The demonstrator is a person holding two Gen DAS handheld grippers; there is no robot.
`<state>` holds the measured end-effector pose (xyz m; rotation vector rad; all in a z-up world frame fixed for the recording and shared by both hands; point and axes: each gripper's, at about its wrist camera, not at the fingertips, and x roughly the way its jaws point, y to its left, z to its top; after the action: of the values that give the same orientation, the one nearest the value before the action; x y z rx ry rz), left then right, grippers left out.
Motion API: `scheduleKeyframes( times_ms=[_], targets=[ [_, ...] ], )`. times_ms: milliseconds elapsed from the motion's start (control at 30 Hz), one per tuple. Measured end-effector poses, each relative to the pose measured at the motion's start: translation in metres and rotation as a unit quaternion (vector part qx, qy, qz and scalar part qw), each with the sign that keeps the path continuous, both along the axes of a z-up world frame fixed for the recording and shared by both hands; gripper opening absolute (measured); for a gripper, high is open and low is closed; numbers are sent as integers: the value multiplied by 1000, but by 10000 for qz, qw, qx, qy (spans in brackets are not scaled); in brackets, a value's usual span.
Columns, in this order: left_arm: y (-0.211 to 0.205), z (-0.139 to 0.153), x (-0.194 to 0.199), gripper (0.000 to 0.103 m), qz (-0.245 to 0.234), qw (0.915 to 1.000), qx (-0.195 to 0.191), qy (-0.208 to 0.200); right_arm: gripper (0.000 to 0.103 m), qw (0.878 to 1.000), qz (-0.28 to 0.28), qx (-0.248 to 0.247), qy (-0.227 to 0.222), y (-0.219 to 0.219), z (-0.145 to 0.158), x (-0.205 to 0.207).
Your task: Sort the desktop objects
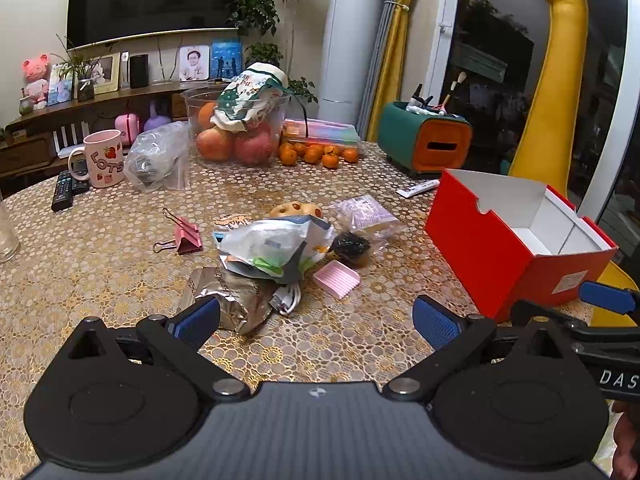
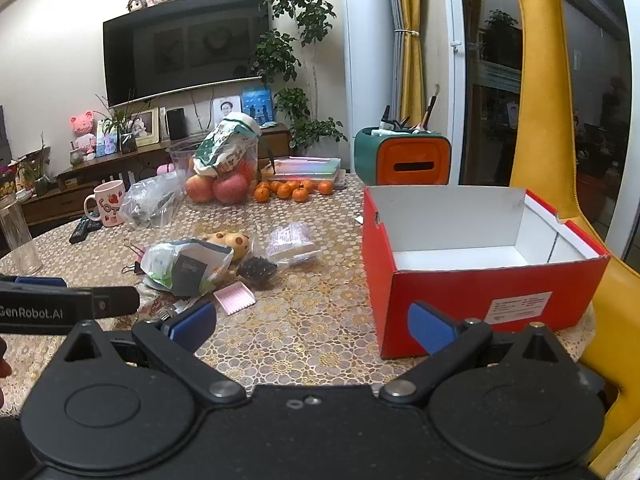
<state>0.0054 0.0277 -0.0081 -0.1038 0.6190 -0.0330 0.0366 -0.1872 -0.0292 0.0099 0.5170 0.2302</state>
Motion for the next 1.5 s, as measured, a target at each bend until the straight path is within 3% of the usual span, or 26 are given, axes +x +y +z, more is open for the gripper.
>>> scheduleKeyframes(
  times_ms=[700, 1167, 1500],
  targets=[
    [26, -24, 74, 103, 101, 9999, 42, 75, 102, 9977, 573, -326, 179, 40, -32, 56],
    [24, -41, 118, 102, -392, 9974, 584, -153, 98, 9925, 932, -635, 463, 74, -68, 113],
    [26, -54, 135, 102, -759, 9950, 630, -130, 91, 9878, 1237, -654, 682, 92, -88, 142]
  ],
)
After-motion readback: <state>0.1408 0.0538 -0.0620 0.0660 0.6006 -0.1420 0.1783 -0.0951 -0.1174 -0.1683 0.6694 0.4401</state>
